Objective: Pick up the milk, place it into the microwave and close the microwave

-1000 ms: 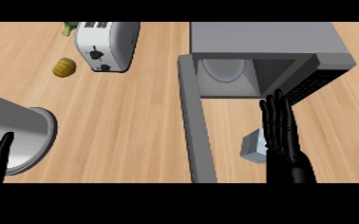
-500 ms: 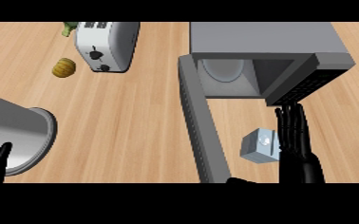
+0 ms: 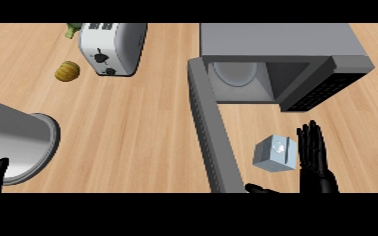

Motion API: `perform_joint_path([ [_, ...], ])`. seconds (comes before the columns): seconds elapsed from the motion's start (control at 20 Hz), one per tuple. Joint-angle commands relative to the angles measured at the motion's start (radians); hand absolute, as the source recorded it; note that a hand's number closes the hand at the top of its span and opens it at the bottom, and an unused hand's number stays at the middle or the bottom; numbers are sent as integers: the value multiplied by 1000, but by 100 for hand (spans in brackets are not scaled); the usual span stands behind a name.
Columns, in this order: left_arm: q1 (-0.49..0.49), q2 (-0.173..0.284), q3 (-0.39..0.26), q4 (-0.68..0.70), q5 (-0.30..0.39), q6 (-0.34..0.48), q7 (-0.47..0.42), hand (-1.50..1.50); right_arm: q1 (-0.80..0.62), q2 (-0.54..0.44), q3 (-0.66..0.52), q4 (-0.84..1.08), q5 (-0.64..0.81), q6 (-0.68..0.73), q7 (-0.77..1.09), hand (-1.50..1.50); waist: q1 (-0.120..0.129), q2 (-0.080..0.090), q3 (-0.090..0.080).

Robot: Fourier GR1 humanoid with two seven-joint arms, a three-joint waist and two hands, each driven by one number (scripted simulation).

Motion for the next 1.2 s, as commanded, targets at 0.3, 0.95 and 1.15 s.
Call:
perform_joint_path([
  [0.3,109,-8,-68,-25,-31,-3,-97,-150,-32,-50,-73,128,-24,101,-106,-150,5,0,0],
  [0.95,45,16,73,8,65,-59,-57,-150,-229,-7,-220,480,-27,77,-231,-150,5,1,0],
  [1.15,51,-7,6,40,-1,-35,-74,-150,-243,8,-257,611,14,10,-312,-150,4,2,0],
])
